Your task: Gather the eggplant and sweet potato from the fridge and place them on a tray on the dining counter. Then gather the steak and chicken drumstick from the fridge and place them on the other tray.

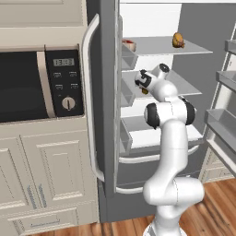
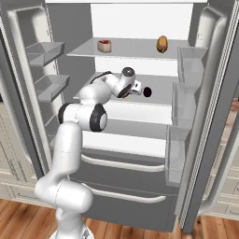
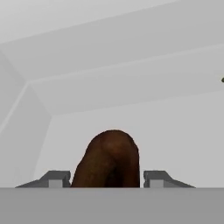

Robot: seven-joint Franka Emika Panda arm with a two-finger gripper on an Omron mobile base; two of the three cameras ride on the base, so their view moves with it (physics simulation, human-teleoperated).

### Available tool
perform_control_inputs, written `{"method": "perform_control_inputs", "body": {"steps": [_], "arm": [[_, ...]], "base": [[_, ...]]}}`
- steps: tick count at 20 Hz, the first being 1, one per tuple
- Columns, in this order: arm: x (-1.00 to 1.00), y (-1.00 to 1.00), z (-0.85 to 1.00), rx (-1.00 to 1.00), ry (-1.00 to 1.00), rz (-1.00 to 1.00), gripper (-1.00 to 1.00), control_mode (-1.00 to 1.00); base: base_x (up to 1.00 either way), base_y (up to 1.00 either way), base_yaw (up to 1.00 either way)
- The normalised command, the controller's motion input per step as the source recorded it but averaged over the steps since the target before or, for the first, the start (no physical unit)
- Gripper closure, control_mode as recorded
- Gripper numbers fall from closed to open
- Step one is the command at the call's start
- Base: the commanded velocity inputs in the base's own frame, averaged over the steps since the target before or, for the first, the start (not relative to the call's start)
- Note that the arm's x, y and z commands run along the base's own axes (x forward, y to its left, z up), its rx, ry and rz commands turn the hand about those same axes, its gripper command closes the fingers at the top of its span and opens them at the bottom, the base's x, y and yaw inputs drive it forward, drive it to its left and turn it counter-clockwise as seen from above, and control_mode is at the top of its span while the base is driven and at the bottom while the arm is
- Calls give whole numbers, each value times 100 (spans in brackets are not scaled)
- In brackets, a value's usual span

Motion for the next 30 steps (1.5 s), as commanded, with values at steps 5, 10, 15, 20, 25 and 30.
{"method": "perform_control_inputs", "body": {"steps": [5, 10, 15, 20, 25, 30], "arm": [[-1, 0, -24, 0, 0, 0, 100, -100], [-35, -23, -8, 0, 0, 0, 100, -100], [-68, -55, 0, 0, 0, 0, 100, -100], [-83, -10, 29, 0, 0, 1, 100, -100], [-97, 11, 50, -5, -3, 3, 100, -100], [-78, 5, 42, -3, 0, 1, 100, -100]], "base": [[0, 0, 0], [0, 0, 0], [0, 0, 0], [0, 0, 0], [0, 0, 0], [0, 0, 0]]}}
